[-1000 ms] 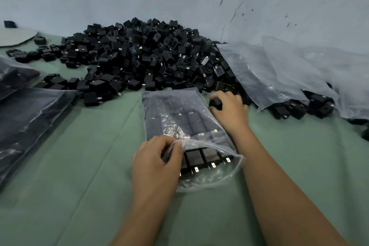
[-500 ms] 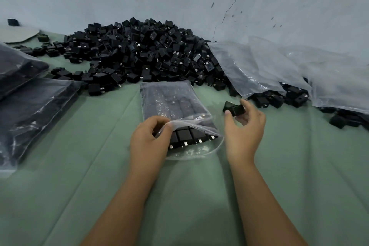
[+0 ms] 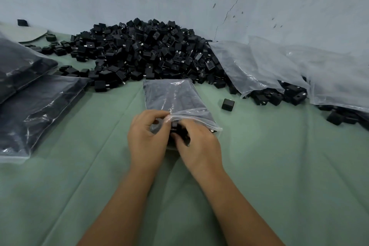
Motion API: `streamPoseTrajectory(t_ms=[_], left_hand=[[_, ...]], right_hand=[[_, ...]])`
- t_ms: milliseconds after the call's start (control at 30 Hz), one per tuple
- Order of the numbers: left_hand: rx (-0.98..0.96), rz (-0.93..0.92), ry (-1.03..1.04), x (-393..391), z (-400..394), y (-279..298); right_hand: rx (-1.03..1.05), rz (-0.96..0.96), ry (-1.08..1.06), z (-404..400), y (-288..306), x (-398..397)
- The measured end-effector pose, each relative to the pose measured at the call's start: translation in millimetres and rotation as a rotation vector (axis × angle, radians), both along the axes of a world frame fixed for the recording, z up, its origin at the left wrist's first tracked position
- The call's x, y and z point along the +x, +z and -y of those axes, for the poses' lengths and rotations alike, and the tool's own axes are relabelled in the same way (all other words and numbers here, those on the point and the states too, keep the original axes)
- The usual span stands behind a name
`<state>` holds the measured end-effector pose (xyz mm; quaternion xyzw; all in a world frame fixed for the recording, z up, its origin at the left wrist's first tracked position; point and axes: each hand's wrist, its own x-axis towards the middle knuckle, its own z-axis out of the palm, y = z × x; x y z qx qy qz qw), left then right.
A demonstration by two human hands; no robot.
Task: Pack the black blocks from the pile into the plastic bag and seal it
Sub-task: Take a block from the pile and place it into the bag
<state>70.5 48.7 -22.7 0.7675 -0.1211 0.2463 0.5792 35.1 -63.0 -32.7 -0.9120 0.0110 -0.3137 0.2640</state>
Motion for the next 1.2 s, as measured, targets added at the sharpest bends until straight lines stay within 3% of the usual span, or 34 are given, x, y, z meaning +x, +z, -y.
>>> streamPoseTrajectory(t_ms=[167,333,567,767,933,1033,1200], left_hand=[[0.027,0.067,-0.060,-5.0,0.2,2.1],[-0.001,0.030,-0.041,-2.8,-0.6,3.4],[-0.001,0.025,-0.020,0.6,-1.8,3.4],[0.076,0.205,-0.054,-5.7,-1.7,6.2],[0.155,0.325,-0.049,-6.7,-0.9,4.9],[0.157,0.351,-0.052,-6.8,0.4,3.9],[0.125,0.336,-0.028,-3.8,0.9,2.1]], right_hand=[[-0.212,0.001,-0.028,-2.5,3.8,-1.9],[-0.109,-0.002,0.050,-10.3,10.1,-16.3],[-0.167,-0.061,0.055,-14.3,9.7,-16.3],[-0.110,-0.235,0.188,-17.7,8.8,-11.8],[-0.200,-0.290,0.147,-18.5,14.6,2.5],[-0.303,-0.374,0.261,-8.1,23.5,13.7],[-0.211,-0.598,0.355,-1.0,37.3,29.0]])
